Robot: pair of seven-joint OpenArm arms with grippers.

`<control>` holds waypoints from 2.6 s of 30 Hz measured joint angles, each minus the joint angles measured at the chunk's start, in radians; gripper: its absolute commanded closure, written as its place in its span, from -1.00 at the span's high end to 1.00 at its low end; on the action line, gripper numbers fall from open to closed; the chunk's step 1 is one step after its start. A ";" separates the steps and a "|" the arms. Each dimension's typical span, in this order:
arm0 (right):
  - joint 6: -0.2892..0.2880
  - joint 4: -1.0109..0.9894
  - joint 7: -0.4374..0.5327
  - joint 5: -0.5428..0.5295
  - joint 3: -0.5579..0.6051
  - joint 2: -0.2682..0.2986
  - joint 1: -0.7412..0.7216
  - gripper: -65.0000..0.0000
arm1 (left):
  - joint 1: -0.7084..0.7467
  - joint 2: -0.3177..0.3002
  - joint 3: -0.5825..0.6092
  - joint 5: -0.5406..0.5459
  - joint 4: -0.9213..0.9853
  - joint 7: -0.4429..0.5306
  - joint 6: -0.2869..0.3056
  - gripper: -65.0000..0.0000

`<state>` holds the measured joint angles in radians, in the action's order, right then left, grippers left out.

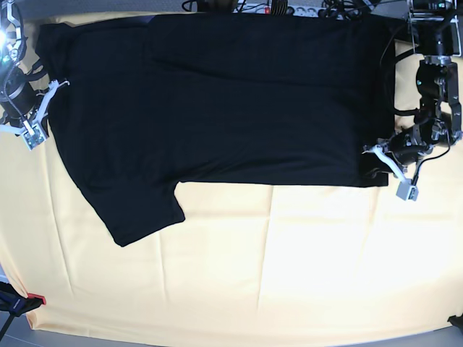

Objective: Fold the T-shirt properly
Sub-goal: 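Release and move both grippers to the shirt's hem corners, then grasp the hem corners with both grippers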

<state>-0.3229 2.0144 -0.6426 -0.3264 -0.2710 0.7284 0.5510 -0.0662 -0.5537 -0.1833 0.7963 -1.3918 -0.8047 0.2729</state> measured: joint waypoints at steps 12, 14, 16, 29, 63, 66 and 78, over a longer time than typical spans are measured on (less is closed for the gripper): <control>-0.113 -0.114 0.053 -0.124 0.001 -0.122 -0.216 -0.21 | -0.078 0.000 0.001 -0.050 0.001 0.042 0.005 -1.00; -0.146 -0.216 0.053 -0.152 -0.001 -0.144 -0.292 -0.21 | -0.078 0.000 0.001 -0.067 0.001 0.042 0.004 -1.00; -0.184 -0.333 0.045 -0.201 -0.002 -0.163 -0.364 -0.20 | -0.074 0.000 0.001 -0.066 0.001 0.042 0.004 -1.00; -0.326 -0.982 -0.015 -0.366 -0.005 -0.212 -0.743 -0.12 | -0.051 0.000 0.001 -0.066 0.001 0.042 0.004 -1.00; -0.369 -0.987 -0.402 -0.763 -0.006 -0.191 -0.759 -0.12 | -0.045 0.000 0.001 -0.064 0.001 0.043 0.035 -1.00; -0.370 -0.987 -0.381 -0.750 -0.006 -0.200 -0.757 -0.12 | -0.045 0.000 0.001 -0.064 0.001 0.043 0.035 -1.00; -0.370 -0.987 -0.304 -0.691 -0.006 -0.243 -0.757 -1.00 | -0.045 0.000 0.001 -0.063 0.001 0.045 0.048 -1.00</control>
<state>-0.6926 1.0275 -0.9463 -1.0172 -0.2768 0.4850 -0.2058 -0.1112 -0.5541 -0.1825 0.7330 -1.3907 -0.7593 0.3210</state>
